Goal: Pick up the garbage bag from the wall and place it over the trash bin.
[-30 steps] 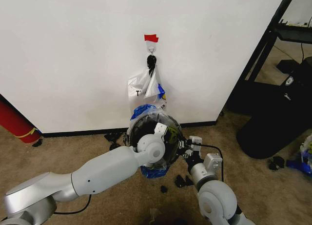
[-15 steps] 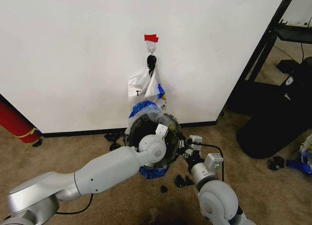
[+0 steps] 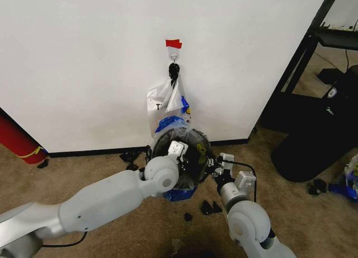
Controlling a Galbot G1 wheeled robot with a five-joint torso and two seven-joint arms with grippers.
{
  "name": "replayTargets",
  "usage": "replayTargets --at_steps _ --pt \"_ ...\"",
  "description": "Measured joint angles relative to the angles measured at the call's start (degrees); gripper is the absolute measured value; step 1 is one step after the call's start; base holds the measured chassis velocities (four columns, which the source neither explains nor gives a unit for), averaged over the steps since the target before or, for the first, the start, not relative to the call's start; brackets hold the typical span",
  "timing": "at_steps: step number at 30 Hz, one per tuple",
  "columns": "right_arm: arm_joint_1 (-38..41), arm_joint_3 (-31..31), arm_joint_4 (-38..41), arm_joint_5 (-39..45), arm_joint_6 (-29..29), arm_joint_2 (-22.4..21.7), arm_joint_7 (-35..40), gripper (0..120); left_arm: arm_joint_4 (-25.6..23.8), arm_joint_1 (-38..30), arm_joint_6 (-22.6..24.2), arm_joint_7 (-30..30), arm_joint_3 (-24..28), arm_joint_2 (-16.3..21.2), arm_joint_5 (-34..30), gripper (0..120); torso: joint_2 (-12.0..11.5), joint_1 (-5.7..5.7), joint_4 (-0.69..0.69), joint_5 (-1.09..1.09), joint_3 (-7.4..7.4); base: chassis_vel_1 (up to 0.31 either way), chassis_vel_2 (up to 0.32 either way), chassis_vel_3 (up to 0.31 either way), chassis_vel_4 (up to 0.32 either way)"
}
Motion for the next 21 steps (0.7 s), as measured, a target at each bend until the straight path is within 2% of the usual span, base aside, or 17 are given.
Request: replayTargets --at_steps 6,13,17,21 --pt "0.72 -0.18 -0.53 0.12 0.01 -0.15 0.08 1 0.67 0.37 -4.44 -0.85 -1.76 -1.52 0.97 0 0.00 0.00 -0.03 0.00 0.00 0.000 0.000 0.000 0.000" --pt "0.71 -0.51 -0.73 -0.21 0.01 0.26 0.13 1 1.32 0.01 -5.96 -1.20 -1.58 -3.28 1.31 0 0.00 0.00 -0.02 0.01 0.00 0.000 0.000 0.000 0.000" --pt "0.11 -0.88 -0.45 -0.95 0.01 0.87 -0.08 1 5.53 -0.05 -6.46 -1.25 -0.79 -6.51 3.21 0 0.00 0.00 -0.02 0.01 0.00 0.000 0.000 0.000 0.000" --pt "-0.34 -0.90 -0.06 -1.05 0.03 0.87 -0.25 1 8.00 -0.36 -6.45 -1.29 -0.28 -8.10 4.12 0 0.00 0.00 -0.02 0.01 0.00 0.000 0.000 0.000 0.000"
